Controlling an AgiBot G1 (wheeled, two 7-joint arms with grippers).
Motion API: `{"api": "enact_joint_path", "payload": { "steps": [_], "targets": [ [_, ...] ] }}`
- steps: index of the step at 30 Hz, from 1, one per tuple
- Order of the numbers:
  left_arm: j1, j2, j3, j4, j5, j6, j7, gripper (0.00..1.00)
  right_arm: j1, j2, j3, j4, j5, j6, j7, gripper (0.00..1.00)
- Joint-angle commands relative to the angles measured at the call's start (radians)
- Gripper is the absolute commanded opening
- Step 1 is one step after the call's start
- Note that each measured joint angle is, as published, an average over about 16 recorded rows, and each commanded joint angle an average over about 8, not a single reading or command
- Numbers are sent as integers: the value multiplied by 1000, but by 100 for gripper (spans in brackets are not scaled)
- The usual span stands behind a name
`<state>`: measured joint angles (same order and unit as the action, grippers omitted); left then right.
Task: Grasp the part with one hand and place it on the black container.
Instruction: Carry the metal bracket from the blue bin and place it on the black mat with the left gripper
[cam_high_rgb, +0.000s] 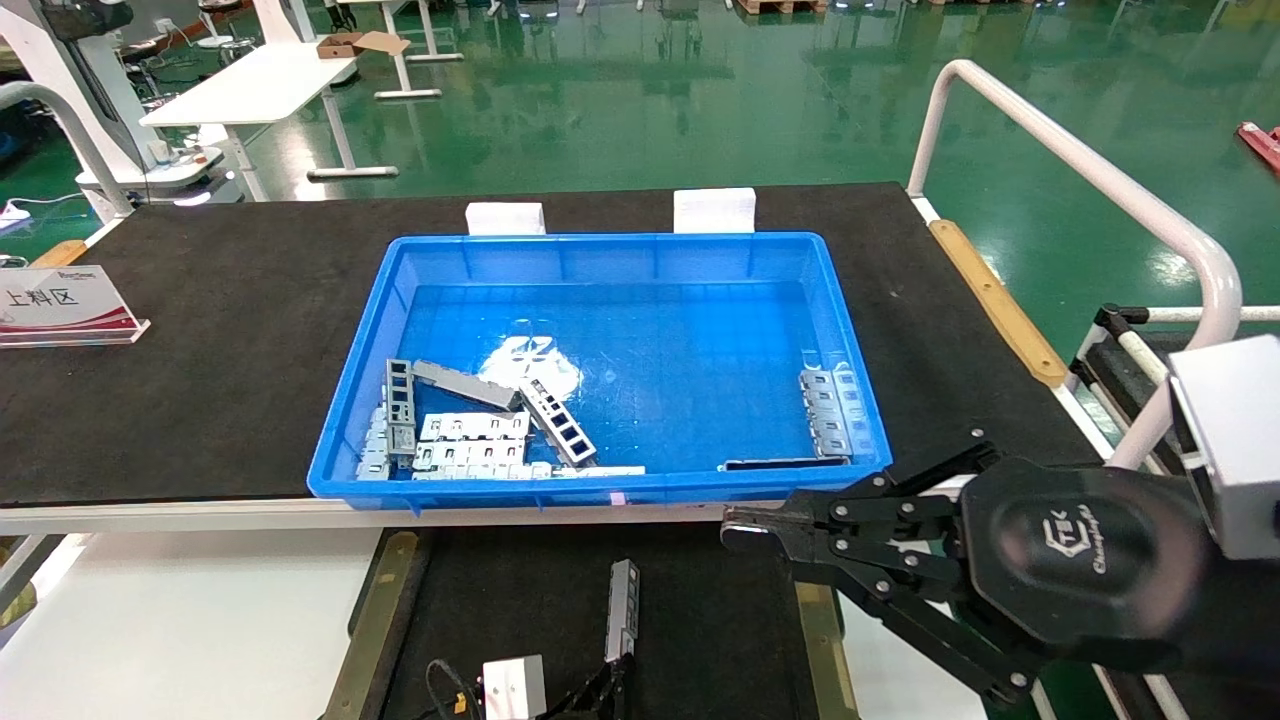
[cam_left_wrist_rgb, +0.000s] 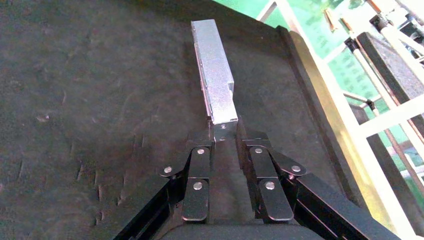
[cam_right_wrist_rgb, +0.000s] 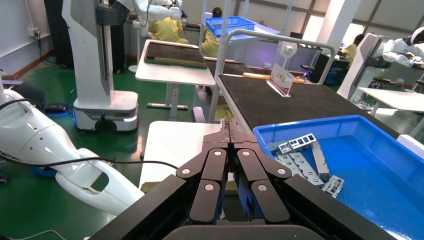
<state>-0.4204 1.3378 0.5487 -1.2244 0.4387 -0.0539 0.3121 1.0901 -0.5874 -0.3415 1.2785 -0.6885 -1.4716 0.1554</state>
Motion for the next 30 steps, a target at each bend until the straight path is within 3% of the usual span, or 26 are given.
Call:
{"api": "enact_joint_path", "payload": {
  "steps": [1, 3, 8, 10, 11, 30],
  "targets": [
    [0, 9, -6, 8, 4, -1, 1, 0, 0, 0, 0, 0, 0, 0, 0, 2],
    [-1, 11, -5, 9, 4, -8, -3, 11, 0, 0, 0, 0, 0, 0, 0, 23],
    [-4, 13, 2, 6, 6, -24, -14, 73, 0, 0, 0, 0, 0, 0, 0, 85],
    [-5, 14, 6, 4, 7, -31, -19, 95, 0, 0, 0, 0, 0, 0, 0, 100],
    [-5, 14, 8, 3, 7, -33, -22, 100, 0, 0, 0, 0, 0, 0, 0, 100],
    [1, -5, 16, -8, 53, -5, -52, 100, 0, 0, -1, 0, 0, 0, 0, 100]
  ]
}}
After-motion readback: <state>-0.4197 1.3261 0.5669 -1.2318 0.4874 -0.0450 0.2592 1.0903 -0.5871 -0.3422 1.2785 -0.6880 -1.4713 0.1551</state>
